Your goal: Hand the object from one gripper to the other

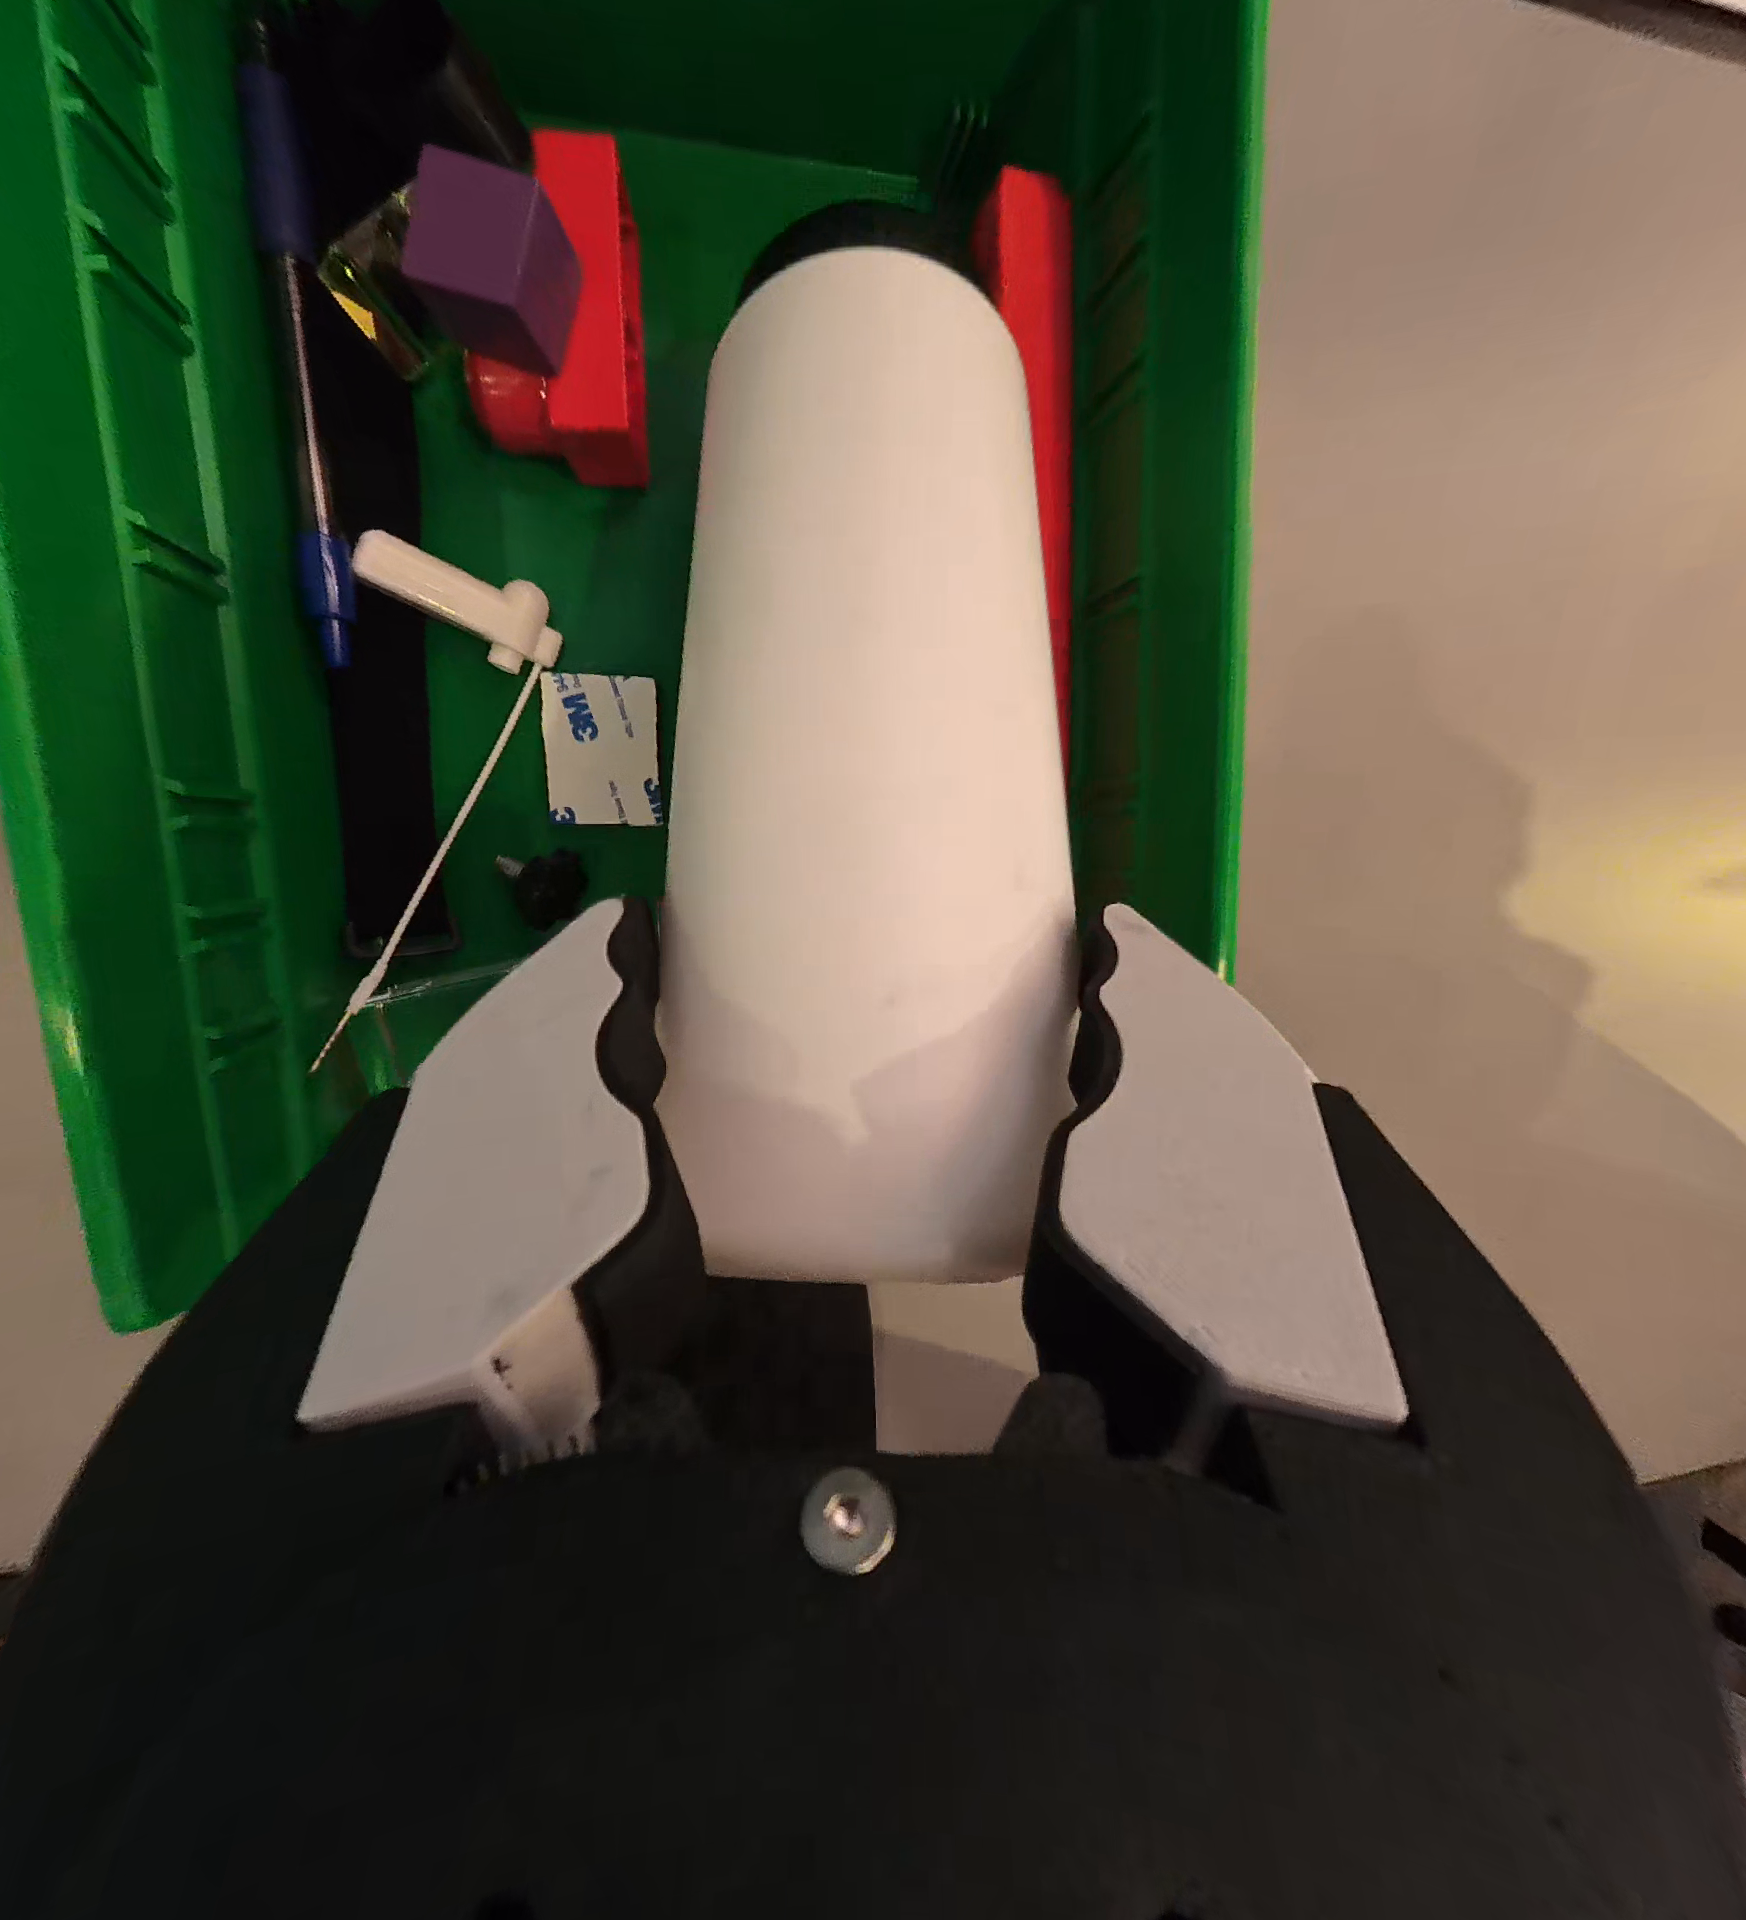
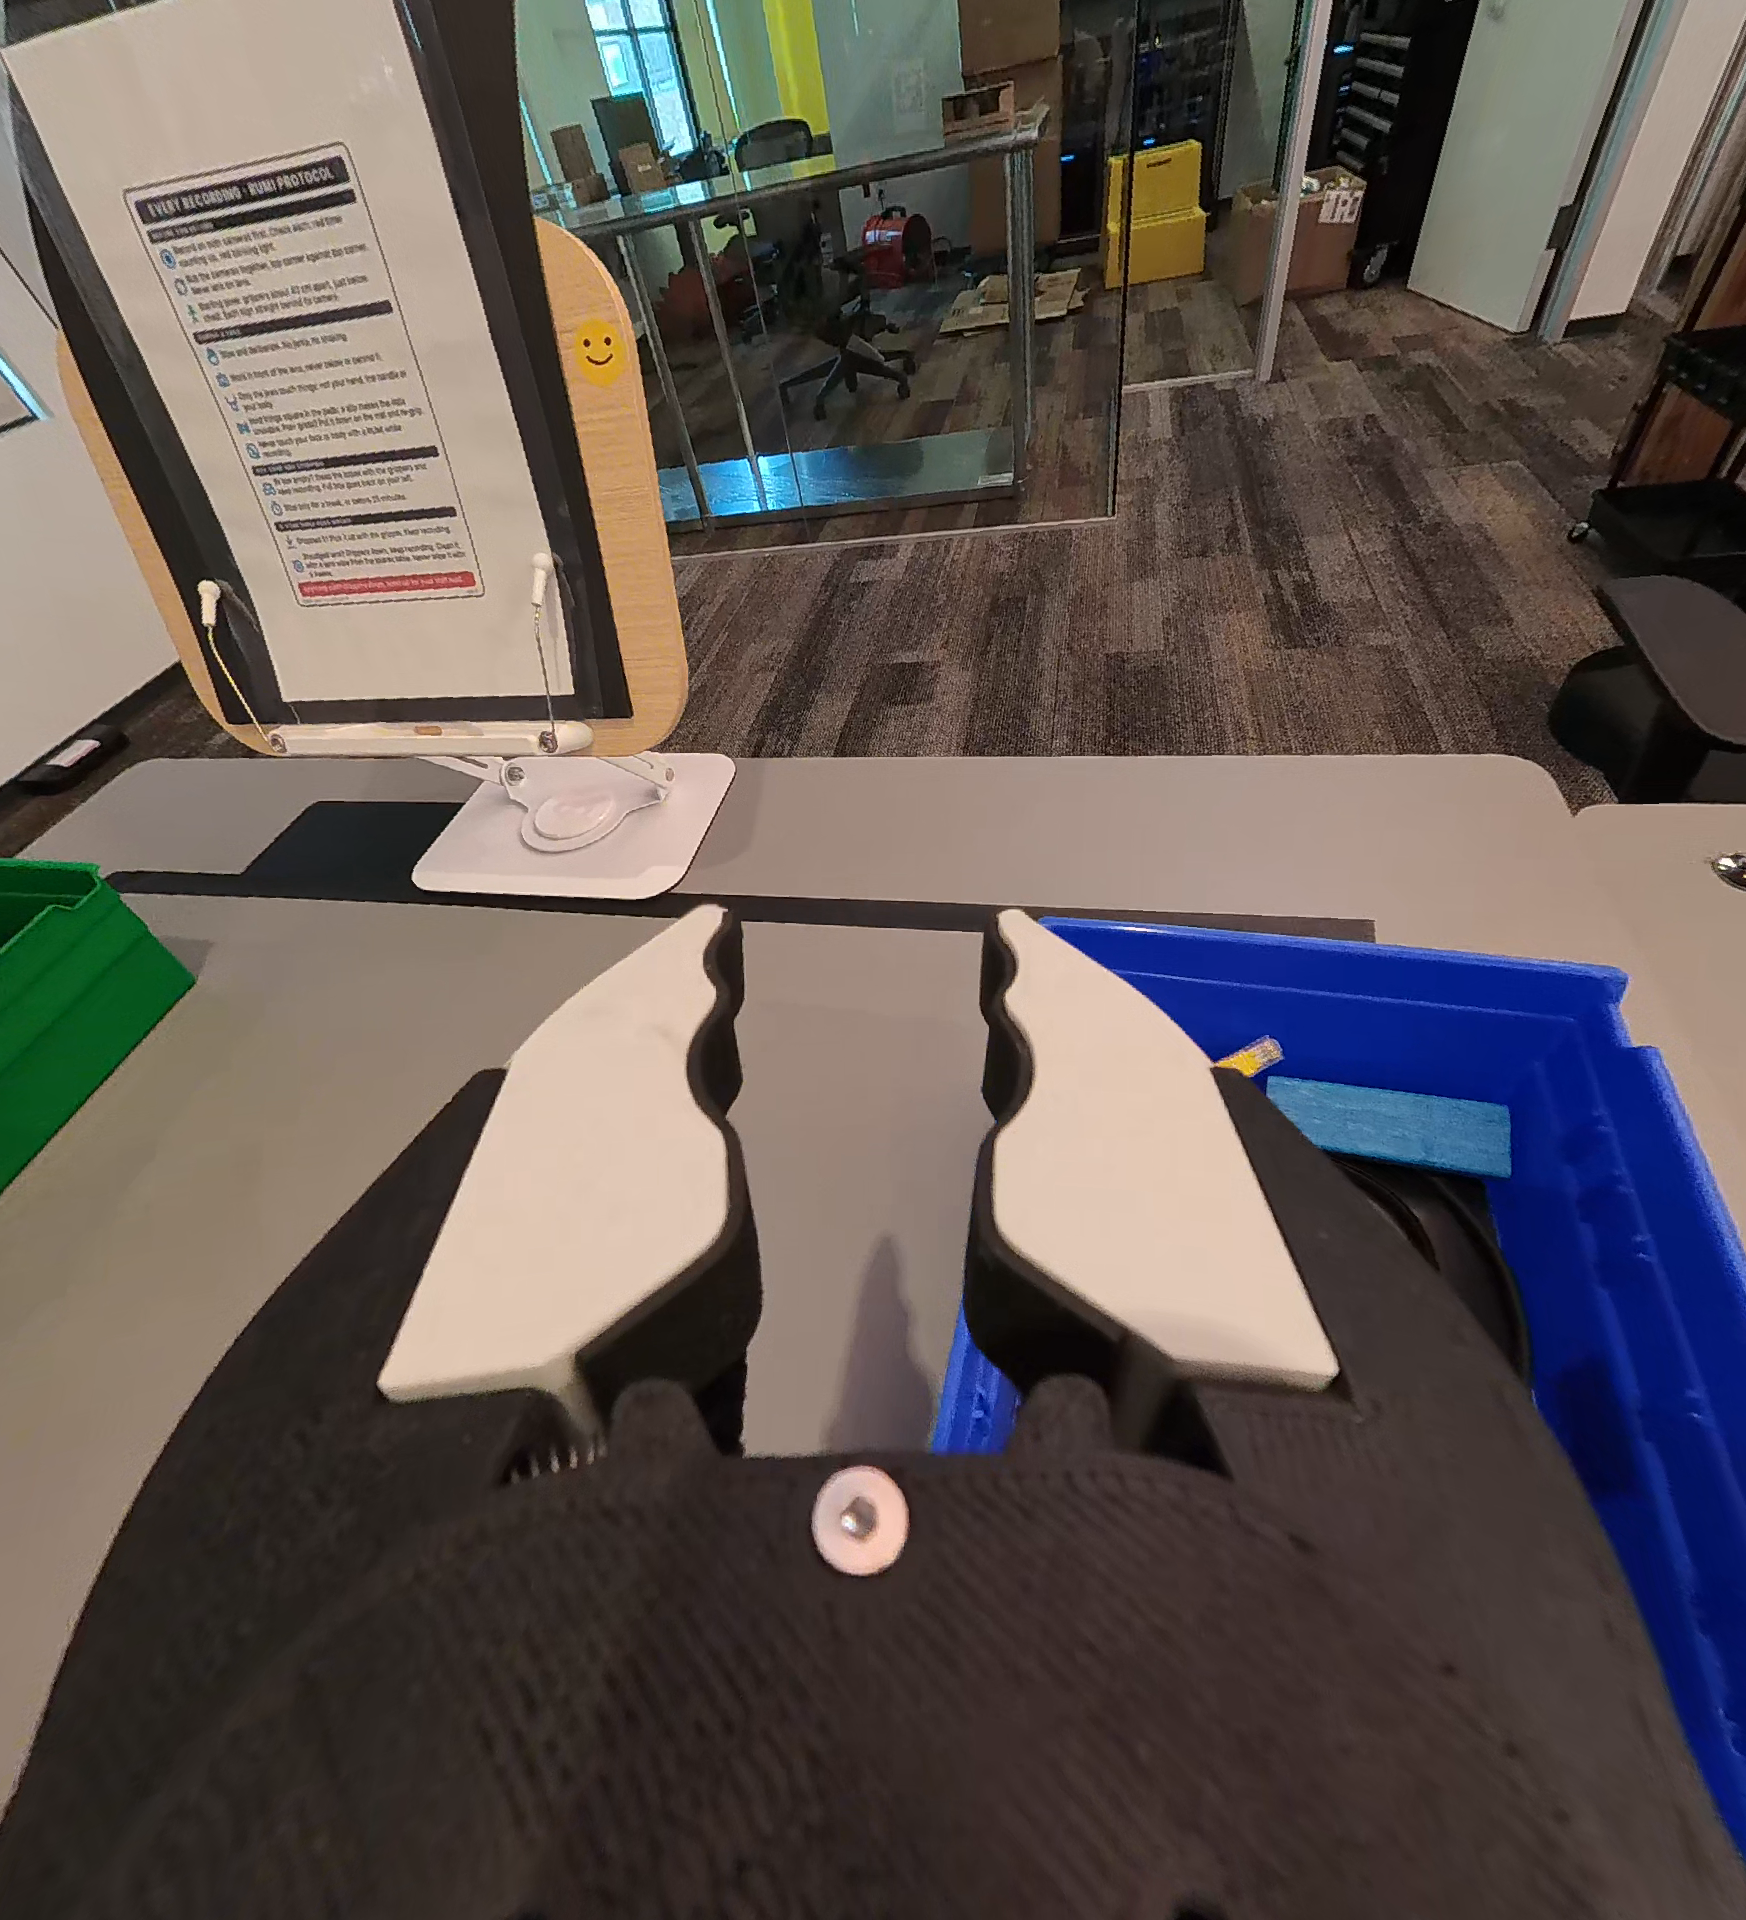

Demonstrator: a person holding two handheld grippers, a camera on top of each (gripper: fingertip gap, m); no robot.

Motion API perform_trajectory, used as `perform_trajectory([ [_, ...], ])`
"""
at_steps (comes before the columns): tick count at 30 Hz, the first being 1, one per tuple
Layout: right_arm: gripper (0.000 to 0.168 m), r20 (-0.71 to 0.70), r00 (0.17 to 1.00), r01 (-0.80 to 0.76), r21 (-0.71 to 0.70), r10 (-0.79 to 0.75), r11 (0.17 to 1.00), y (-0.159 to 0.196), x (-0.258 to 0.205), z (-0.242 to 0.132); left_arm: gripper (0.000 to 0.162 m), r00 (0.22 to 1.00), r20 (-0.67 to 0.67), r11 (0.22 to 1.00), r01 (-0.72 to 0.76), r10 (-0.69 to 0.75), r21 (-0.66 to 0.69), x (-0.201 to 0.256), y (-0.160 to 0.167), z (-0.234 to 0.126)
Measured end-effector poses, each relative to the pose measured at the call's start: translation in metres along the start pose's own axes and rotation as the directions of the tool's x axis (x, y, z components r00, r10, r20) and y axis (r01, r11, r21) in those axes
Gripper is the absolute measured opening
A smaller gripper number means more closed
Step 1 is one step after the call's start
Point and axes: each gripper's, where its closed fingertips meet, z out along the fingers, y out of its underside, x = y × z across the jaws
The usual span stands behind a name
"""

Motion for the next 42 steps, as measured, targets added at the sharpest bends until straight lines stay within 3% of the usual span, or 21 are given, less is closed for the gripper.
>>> perform_trajectory([
  [12,0.045,0.039,0.999,0.017,-0.025,-0.016,1.0,0.003,-0.013,0.009,0.076,0.995,-0.054,0.974,-0.069,0.082,0.217,0.026,-0.024,-0.04],
  [16,0.045,0.153,0.988,0.039,-0.008,-0.037,0.999,-0.002,-0.047,0.015,0.076,0.992,-0.028,0.955,-0.112,0.124,0.276,0.037,-0.026,-0.058],
  [20,0.044,0.377,0.924,0.062,0.03,-0.069,0.998,-0.008,-0.116,0.024,0.076,0.987,-0.052,0.917,-0.12,0.15,0.38,0.053,-0.029,-0.087],
  [23,0.045,0.594,0.795,0.102,0.066,-0.121,0.993,-0.004,-0.192,0.025,0.075,0.967,-0.11,0.867,-0.152,0.23,0.474,0.079,-0.032,-0.11],
  [25,0.047,0.765,0.635,0.082,0.067,-0.104,0.994,0.005,-0.251,0.019,0.075,0.936,-0.18,0.824,-0.161,0.302,0.544,0.104,-0.036,-0.126],
  [28,0.063,0.927,0.371,-0.038,-0.046,0.057,0.998,0.024,-0.329,0.012,0.074,0.859,-0.288,0.773,-0.176,0.423,0.61,0.146,-0.041,-0.143],
  [31,0.089,0.949,0.141,-0.145,-0.263,0.283,0.954,0.051,-0.384,0.012,0.069,0.759,-0.359,0.729,-0.212,0.543,0.651,0.19,-0.043,-0.153],
  [32,0.095,0.934,0.067,-0.176,-0.335,0.351,0.926,0.058,-0.396,0.011,0.034,0.689,-0.398,0.69,-0.205,0.605,0.694,0.207,-0.044,-0.166],
  [33,0.102,0.91,0.015,-0.226,-0.4,0.413,0.888,0.061,-0.403,0.014,0.0,0.606,-0.437,0.612,-0.108,0.665,0.783,0.227,-0.05,-0.19],
  [34,0.115,0.896,-0.038,-0.289,-0.434,0.443,0.853,0.059,-0.406,0.017,0.0,0.561,-0.493,0.592,0.007,0.665,0.806,0.237,-0.055,-0.2],
  [35,0.105,0.891,-0.112,-0.358,-0.449,0.439,0.819,0.054,-0.404,0.016,0.0,0.56,-0.527,0.615,0.04,0.639,0.788,0.245,-0.058,-0.194],
  [37,0.033,0.875,-0.13,-0.407,-0.476,0.466,0.78,0.06,-0.399,0.025,0.0,0.632,-0.465,0.684,-0.146,0.62,0.715,0.257,-0.062,-0.149],
  [38,0.012,0.875,-0.113,-0.472,-0.464,0.471,0.75,0.06,-0.391,0.033,0.0,0.671,-0.42,0.684,-0.179,0.611,0.708,0.257,-0.069,-0.131],
  [40,0.009,0.849,-0.067,-0.592,-0.457,0.525,0.663,0.061,-0.369,0.054,0.0,0.689,-0.442,0.725,-0.177,0.574,0.665,0.256,-0.078,-0.108],
  [42,0.013,0.821,-0.123,-0.619,-0.502,0.557,0.604,0.054,-0.351,0.059,0.0,0.644,-0.549,0.78,-0.123,0.533,0.613,0.257,-0.079,-0.103],
])
